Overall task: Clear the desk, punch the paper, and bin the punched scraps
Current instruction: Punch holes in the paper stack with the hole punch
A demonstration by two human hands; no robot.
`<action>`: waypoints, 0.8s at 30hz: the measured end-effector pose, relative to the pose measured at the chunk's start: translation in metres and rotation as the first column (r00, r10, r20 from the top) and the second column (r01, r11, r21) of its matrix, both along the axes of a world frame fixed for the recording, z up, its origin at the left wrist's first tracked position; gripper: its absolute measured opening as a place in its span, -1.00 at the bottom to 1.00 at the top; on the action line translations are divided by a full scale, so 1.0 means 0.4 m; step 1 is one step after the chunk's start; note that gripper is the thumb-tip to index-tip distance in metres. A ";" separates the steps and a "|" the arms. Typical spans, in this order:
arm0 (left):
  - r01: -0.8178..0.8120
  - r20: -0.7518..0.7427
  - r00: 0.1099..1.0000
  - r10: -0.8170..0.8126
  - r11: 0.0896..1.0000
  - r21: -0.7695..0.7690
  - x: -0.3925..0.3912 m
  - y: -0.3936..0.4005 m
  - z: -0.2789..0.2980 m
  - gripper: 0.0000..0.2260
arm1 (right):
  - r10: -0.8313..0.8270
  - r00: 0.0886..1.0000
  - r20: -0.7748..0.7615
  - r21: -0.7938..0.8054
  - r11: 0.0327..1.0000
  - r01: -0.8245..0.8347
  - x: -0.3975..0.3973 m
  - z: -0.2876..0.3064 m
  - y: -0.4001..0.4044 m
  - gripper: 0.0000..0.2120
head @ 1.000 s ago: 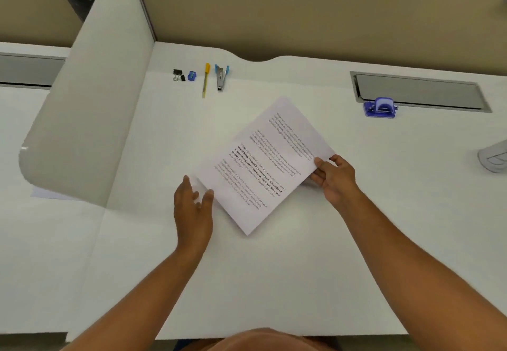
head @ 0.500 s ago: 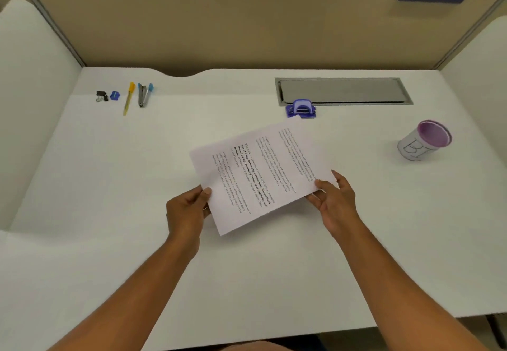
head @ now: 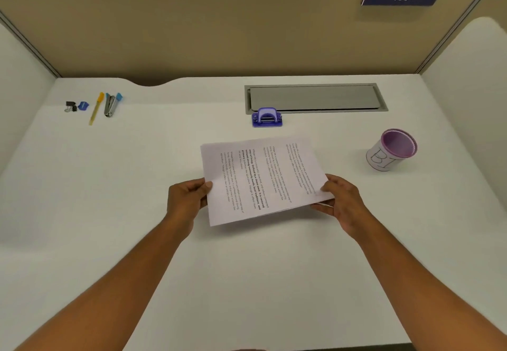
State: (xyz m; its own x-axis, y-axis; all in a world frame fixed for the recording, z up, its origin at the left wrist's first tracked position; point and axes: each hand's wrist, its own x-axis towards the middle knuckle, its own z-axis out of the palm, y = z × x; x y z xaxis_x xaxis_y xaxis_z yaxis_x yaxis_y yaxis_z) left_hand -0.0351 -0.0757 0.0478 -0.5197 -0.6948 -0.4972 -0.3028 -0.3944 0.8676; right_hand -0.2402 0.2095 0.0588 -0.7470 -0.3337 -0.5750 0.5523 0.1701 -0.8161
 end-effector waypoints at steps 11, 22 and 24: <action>0.093 0.010 0.996 -0.094 0.994 0.055 -0.125 -0.078 -0.069 -0.79 | -0.007 0.986 -0.167 0.175 0.984 0.037 -0.116 -0.034 -0.056 -0.69; 0.083 0.072 0.994 -0.086 0.996 0.040 -0.275 -0.150 -0.112 -0.97 | -0.054 0.977 -0.204 0.253 0.962 0.106 -0.237 -0.087 -0.133 -0.72; 0.077 0.084 0.993 -0.079 0.997 0.033 -0.294 -0.161 -0.121 -0.97 | -0.056 0.979 -0.197 0.270 0.957 0.109 -0.251 -0.096 -0.140 -0.70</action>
State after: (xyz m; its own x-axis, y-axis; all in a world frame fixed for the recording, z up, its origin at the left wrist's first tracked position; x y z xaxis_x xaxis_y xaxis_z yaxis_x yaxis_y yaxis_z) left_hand -0.1528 -0.1401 -0.0004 -0.5263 -0.6381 -0.5620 -0.4061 -0.3921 0.8254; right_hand -0.3407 0.1536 0.0204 -0.8672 -0.1129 -0.4850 0.4177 0.3651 -0.8320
